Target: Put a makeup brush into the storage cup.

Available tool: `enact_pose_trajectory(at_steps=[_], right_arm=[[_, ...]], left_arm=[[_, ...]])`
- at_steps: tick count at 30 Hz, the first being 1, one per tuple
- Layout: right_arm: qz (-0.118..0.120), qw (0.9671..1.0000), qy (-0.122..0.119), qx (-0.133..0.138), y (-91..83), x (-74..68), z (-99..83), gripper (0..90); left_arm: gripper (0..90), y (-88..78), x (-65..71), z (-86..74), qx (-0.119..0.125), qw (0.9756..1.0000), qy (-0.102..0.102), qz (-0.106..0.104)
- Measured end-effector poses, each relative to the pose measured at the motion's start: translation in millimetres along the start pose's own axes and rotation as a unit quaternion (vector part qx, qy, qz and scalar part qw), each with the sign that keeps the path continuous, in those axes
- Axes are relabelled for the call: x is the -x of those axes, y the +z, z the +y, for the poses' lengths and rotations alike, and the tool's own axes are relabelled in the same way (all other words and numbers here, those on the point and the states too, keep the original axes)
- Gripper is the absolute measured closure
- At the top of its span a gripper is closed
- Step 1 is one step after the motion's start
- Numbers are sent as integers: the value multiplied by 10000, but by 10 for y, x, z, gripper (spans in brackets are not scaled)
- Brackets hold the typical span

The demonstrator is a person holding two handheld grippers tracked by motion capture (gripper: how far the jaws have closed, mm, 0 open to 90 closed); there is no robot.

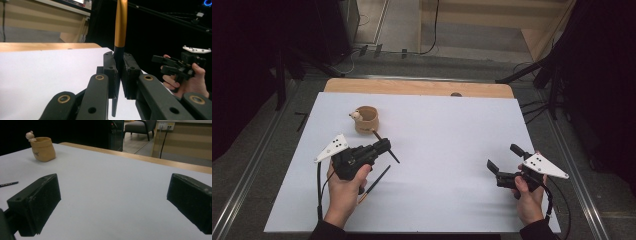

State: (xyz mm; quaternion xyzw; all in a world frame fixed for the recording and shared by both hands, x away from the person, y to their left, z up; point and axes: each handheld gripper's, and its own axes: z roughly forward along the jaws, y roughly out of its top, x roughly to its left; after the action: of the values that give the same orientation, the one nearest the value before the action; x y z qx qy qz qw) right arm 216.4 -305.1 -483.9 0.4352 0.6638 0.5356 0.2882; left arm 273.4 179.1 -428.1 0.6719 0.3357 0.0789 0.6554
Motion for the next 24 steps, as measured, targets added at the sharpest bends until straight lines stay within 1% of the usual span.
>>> enact_pose_trajectory(at_steps=[1,2,8,10,16,17,19,21,24], right_arm=[[0,10000,0,0,0,0,0,0],[16,10000,50,7,-22,16,-9,0],[-45,10000,-38,-9,-85,40,-21,0],[-48,10000,39,-34,-116,71,-56,0],[-67,9999,112,-61,-158,144,-119,0],[-21,9999,161,-42,-170,169,-137,0],[-23,9998,171,-48,-178,176,-143,0],[-20,9998,165,-58,-181,175,-143,0],[-38,9999,115,-101,-193,174,-150,0]], left_arm=[[838,0,0,0,0,10000,0,0],[838,-12,-16,19,0,10000,12,35],[838,-63,-121,123,69,9996,34,275],[839,-74,-157,175,103,9993,62,363],[839,-73,-208,231,145,9989,64,435],[839,-74,-217,239,147,9989,61,442],[838,-70,-247,262,161,9986,49,496],[839,-72,-260,272,164,9986,43,500],[839,-68,-300,302,169,9983,39,552]])
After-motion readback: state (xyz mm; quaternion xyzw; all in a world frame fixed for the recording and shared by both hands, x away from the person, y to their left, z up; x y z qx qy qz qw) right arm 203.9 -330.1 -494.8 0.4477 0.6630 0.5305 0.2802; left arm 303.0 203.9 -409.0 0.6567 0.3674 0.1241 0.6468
